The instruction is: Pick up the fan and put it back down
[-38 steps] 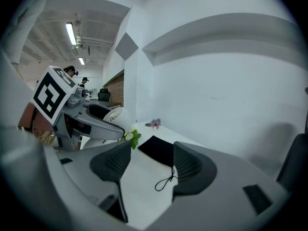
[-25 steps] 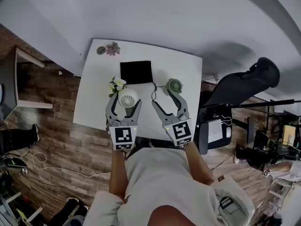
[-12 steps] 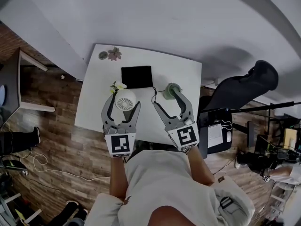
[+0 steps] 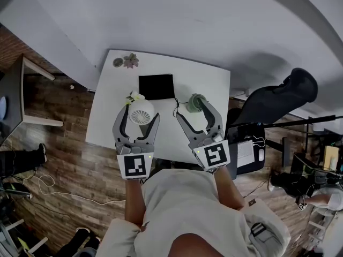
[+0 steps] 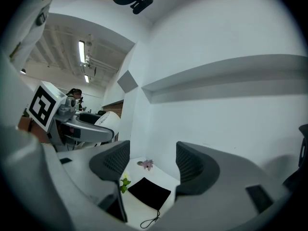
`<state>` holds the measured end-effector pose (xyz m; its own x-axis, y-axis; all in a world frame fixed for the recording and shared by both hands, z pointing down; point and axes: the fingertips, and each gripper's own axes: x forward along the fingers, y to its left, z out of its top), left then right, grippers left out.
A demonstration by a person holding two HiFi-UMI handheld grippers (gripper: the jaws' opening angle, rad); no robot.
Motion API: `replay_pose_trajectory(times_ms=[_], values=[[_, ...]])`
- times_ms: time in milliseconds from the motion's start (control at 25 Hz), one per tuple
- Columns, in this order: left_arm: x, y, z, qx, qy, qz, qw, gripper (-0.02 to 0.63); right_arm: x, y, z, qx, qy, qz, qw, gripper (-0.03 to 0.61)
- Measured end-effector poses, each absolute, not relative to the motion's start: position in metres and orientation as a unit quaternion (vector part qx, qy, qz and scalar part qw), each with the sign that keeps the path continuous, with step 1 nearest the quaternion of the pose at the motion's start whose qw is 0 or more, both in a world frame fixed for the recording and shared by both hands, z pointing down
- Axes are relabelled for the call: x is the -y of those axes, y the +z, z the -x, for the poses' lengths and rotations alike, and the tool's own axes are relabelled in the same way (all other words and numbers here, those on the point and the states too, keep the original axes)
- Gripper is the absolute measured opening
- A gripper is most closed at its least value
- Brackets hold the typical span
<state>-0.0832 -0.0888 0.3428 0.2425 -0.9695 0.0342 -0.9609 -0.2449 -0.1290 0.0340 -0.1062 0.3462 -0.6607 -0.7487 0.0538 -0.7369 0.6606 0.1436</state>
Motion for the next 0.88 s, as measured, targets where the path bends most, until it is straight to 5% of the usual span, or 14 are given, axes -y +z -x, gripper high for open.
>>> replay_pose_trajectory(times_ms=[880], values=[[0.099, 0.460, 0.086, -0.559, -0.137, 0.816, -0.054, 0.362, 0.109, 0.441, -0.014, 0.905, 0.013, -0.402, 0.137, 0.293]])
